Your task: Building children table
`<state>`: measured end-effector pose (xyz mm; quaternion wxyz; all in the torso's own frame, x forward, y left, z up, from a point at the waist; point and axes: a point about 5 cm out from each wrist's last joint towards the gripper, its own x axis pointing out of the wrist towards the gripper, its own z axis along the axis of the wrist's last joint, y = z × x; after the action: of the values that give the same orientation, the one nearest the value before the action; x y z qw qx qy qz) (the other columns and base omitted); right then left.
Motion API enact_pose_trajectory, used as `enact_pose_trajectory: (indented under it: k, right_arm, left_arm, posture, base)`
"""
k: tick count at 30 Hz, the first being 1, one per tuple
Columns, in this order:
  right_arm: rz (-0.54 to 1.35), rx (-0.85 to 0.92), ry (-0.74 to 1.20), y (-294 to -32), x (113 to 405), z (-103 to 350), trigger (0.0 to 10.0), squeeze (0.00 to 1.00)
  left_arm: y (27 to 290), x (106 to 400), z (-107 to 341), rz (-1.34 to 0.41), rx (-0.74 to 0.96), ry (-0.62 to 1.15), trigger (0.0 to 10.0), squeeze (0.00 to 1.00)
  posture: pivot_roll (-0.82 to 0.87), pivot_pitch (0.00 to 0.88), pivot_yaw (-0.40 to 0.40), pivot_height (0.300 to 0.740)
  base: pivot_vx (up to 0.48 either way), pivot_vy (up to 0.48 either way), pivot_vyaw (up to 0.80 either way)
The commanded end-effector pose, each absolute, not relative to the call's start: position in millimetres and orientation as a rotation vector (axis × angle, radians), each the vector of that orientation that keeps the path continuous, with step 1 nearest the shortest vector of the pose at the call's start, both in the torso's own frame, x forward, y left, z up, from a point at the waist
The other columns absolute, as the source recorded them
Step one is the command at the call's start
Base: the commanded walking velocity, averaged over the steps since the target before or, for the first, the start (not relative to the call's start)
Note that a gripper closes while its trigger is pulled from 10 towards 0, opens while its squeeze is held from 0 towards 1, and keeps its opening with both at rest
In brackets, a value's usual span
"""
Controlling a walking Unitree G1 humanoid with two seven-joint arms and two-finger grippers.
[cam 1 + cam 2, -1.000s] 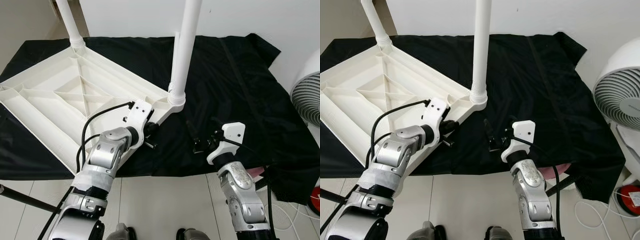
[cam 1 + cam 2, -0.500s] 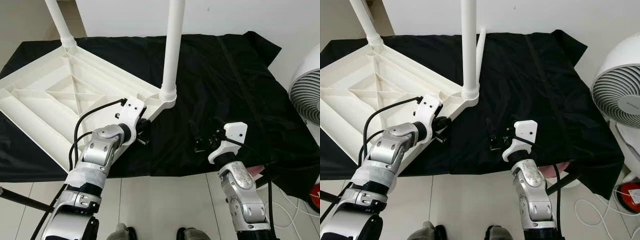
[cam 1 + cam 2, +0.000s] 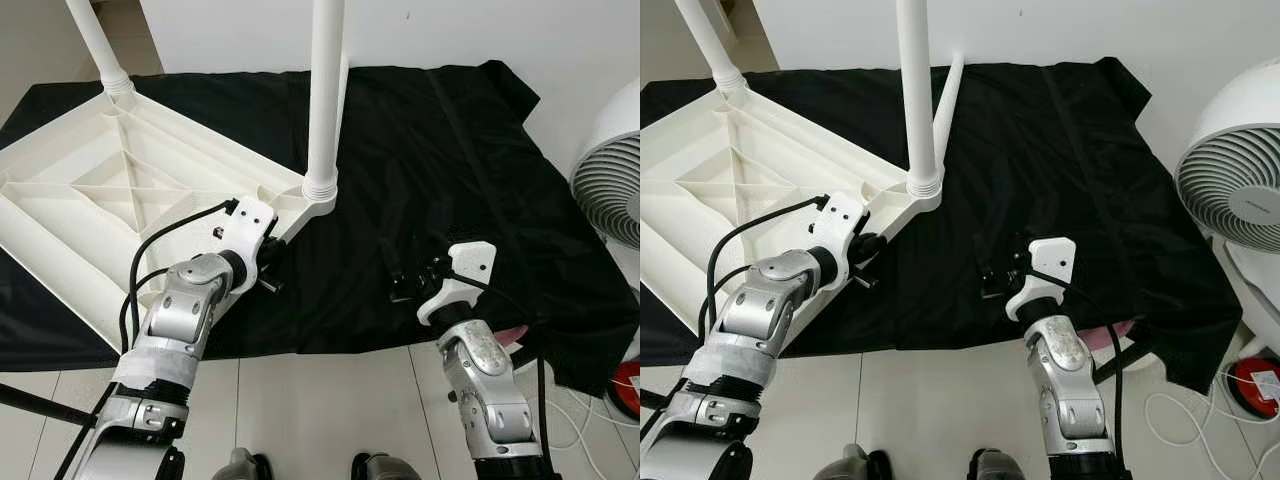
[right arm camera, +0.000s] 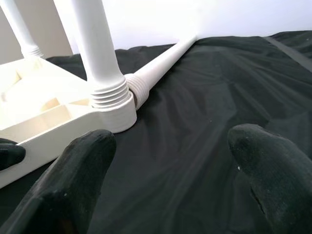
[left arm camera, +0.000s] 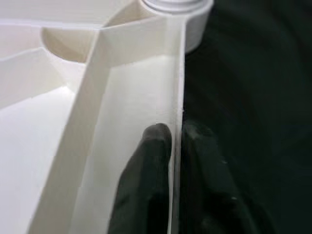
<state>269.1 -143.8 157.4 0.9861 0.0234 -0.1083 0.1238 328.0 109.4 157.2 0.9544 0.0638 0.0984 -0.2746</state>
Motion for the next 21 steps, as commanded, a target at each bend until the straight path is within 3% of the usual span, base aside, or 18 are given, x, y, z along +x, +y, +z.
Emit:
enact_pose_trajectory:
  k: [1,4,5,13,21]
  right_arm:
    - [0.262,0.037,-0.215,-142.3,270.6,156.1,10.0,0.0]
    - [0.261,0.038,-0.217,-142.5,271.7,157.3,10.0,0.0]
    - [0.262,0.037,-0.219,-142.3,272.1,157.6,10.0,0.0]
    - [0.263,0.038,-0.222,-141.5,273.4,157.7,10.0,0.0]
    - [0.262,0.041,-0.229,-140.6,274.7,159.2,10.0,0.0]
  left_arm:
    - [108.8,324.7,151.0,-0.524,0.108,0.224,10.0,1.0]
    - [103.8,322.0,152.5,-0.556,0.129,0.208,10.0,1.0]
    - [101.1,320.0,153.8,-0.578,0.13,0.2,10.0,0.0]
    - [86.2,312.0,162.2,-0.651,0.104,0.157,10.0,0.0]
    - [82.6,316.9,152.6,-0.577,0.204,0.193,10.0,0.0]
  posture:
    - [-0.05,0.129,0.035,0.74]
    - [-0.05,0.129,0.035,0.74]
    - [-0.05,0.129,0.035,0.74]
    - [-0.05,0.126,0.034,0.74]
    - [-0.05,0.12,0.039,0.74]
  base:
    - [0.0,0.0,0.0]
    - [0.0,0.0,0.0]
    - [0.0,0.0,0.0]
    - [0.0,0.0,0.0]
    - [0.0,0.0,0.0]
